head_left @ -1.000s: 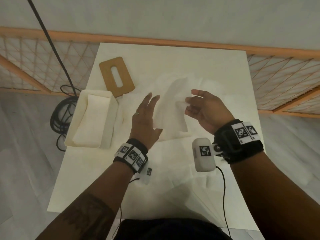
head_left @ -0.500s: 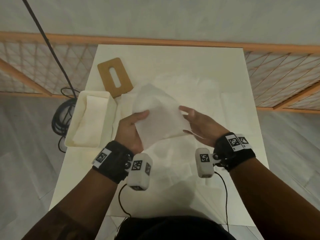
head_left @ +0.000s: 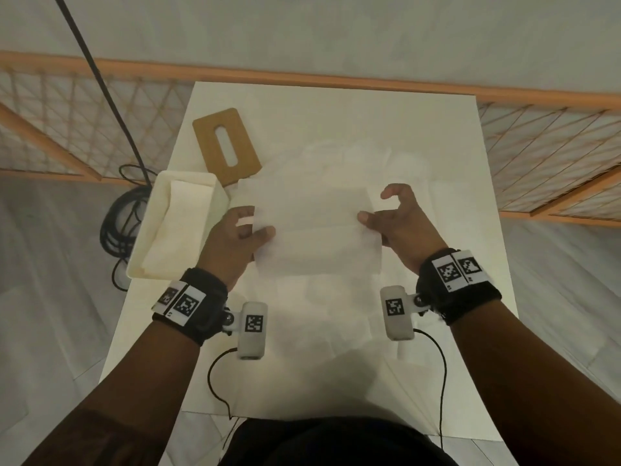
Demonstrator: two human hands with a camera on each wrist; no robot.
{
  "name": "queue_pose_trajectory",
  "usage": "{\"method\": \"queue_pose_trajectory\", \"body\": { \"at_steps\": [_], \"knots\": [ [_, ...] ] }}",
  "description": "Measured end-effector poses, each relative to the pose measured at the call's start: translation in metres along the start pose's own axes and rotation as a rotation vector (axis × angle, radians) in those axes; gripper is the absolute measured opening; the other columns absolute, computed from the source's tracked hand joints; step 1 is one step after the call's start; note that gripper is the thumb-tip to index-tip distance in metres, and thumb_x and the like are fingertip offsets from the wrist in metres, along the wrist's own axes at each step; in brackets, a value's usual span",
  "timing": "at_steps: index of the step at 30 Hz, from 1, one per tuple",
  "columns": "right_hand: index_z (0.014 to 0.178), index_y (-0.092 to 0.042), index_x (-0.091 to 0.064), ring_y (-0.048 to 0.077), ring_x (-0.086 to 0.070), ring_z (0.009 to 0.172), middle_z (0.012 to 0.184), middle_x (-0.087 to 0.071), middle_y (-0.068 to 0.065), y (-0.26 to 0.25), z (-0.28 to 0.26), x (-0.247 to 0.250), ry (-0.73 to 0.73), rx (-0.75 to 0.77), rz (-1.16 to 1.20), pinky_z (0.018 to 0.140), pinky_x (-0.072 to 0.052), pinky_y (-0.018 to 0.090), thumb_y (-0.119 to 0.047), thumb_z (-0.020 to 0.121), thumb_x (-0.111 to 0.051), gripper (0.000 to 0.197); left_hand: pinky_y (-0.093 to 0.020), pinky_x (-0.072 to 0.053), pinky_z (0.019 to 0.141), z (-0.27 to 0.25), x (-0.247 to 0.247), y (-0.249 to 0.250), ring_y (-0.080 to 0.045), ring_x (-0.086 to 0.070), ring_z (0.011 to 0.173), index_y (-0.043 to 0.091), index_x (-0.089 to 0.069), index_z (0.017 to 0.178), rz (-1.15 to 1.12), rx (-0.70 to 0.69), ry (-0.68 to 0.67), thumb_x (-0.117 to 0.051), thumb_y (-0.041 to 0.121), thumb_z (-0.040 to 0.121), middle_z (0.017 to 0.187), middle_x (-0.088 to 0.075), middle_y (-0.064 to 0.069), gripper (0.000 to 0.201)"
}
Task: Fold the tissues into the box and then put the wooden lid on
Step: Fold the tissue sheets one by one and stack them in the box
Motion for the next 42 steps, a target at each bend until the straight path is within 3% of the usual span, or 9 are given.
{"method": "queue_pose_trajectory", "body": {
  "at_steps": [4, 7, 10, 13, 19, 22, 27, 36, 42],
  "knots": [
    [0.096, -0.013, -0.065, 0.030, -0.070, 0.089, 0.106, -0.069, 0.029, -0.007, -0.003, 0.003, -0.066, 0.053, -0.066, 0.091, -0.055, 0.052, -0.015, 0.087, -0.080, 0.018, -0.049, -0.056, 0.081, 0.003, -0.001, 0.002, -0.026, -0.072, 0.085, 0.044, -0.049, 0.111, 0.092, -0.110, 0.088, -0.080, 0.038, 0.078, 0.097, -0.076, -0.014, 0.046],
    [0.107, -0.025, -0.076, 0.016, -0.071, 0.099, 0.109, -0.076, -0.004, -0.008, -0.007, 0.006, -0.141, 0.039, -0.222, 0.093, -0.056, 0.030, -0.017, 0.078, -0.087, 0.032, -0.043, -0.054, 0.079, 0.003, -0.009, 0.007, -0.019, -0.069, 0.078, 0.039, -0.052, 0.113, 0.161, -0.180, -0.006, -0.077, 0.017, 0.089, 0.093, -0.077, -0.006, 0.040],
    [0.107, -0.033, -0.076, -0.003, -0.062, 0.070, 0.077, -0.071, -0.026, -0.009, -0.005, 0.012, -0.113, 0.053, -0.415, 0.069, -0.047, 0.008, -0.018, 0.078, -0.087, 0.035, -0.049, -0.057, 0.086, 0.006, -0.012, 0.010, -0.025, -0.064, 0.078, 0.038, -0.071, 0.098, 0.404, -0.247, -0.072, -0.084, 0.023, 0.082, 0.092, -0.073, 0.001, 0.025],
    [0.099, -0.032, -0.076, -0.003, -0.049, 0.054, 0.065, -0.057, -0.014, -0.008, -0.001, 0.016, -0.040, 0.088, -0.531, 0.056, -0.038, 0.006, -0.024, 0.082, -0.084, 0.021, -0.047, -0.055, 0.086, 0.008, -0.011, 0.013, -0.018, -0.060, 0.075, 0.044, -0.074, 0.091, 0.532, -0.319, -0.026, -0.081, 0.035, 0.084, 0.085, -0.068, -0.005, 0.013],
    [0.105, -0.027, -0.073, -0.013, -0.057, 0.092, 0.114, -0.063, -0.021, -0.003, -0.004, 0.019, 0.003, 0.099, -0.485, 0.072, -0.038, 0.002, -0.040, 0.089, -0.077, 0.021, -0.025, -0.048, 0.088, 0.004, -0.014, 0.026, -0.004, -0.060, 0.106, 0.035, -0.074, 0.091, 0.523, -0.366, 0.039, -0.075, 0.035, 0.090, 0.112, -0.061, 0.015, 0.002],
    [0.109, -0.018, -0.070, 0.003, -0.061, 0.067, 0.091, -0.073, -0.003, 0.003, -0.011, 0.017, -0.018, 0.060, -0.302, 0.063, -0.045, 0.013, -0.030, 0.095, -0.072, 0.018, -0.032, -0.054, 0.083, 0.000, -0.014, 0.017, -0.007, -0.066, 0.082, 0.025, -0.077, 0.095, 0.402, -0.248, -0.052, -0.072, 0.033, 0.093, 0.090, -0.074, 0.015, 0.009],
    [0.115, -0.034, -0.056, 0.026, -0.072, 0.088, 0.103, -0.074, 0.005, 0.051, -0.019, 0.013, -0.027, -0.062, -0.358, 0.080, -0.059, 0.042, -0.023, 0.094, -0.070, 0.028, -0.031, -0.048, 0.065, -0.010, -0.022, -0.028, -0.012, -0.051, 0.059, 0.030, -0.069, 0.103, 0.423, -0.132, -0.126, -0.072, 0.021, 0.093, 0.056, -0.058, 0.010, 0.013],
    [0.087, -0.028, -0.066, -0.005, -0.053, 0.083, 0.109, -0.066, -0.010, 0.105, -0.022, 0.002, 0.021, -0.008, -0.676, 0.070, -0.037, 0.002, -0.008, 0.090, -0.069, 0.021, 0.000, -0.035, 0.079, -0.014, -0.037, -0.093, -0.007, -0.058, 0.086, 0.020, -0.079, 0.086, 0.735, -0.196, -0.148, -0.056, 0.000, 0.096, 0.099, -0.064, 0.005, 0.032],
    [0.094, -0.024, -0.073, 0.008, -0.056, 0.094, 0.113, -0.062, -0.002, 0.107, -0.008, -0.002, 0.061, 0.038, -0.729, 0.077, -0.036, 0.002, -0.006, 0.088, -0.072, 0.019, -0.008, -0.043, 0.080, -0.003, -0.038, -0.099, 0.000, -0.055, 0.079, 0.015, -0.077, 0.089, 0.764, -0.246, -0.100, -0.055, -0.002, 0.096, 0.100, -0.060, 0.003, 0.028]
  ]
}}
Point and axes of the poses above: each hand's wrist, its own z-axis towards the middle knuckle, its own x-axis out of the back of the hand, y = z × x, the point moved 5 cm from there along z, towards the middle knuckle
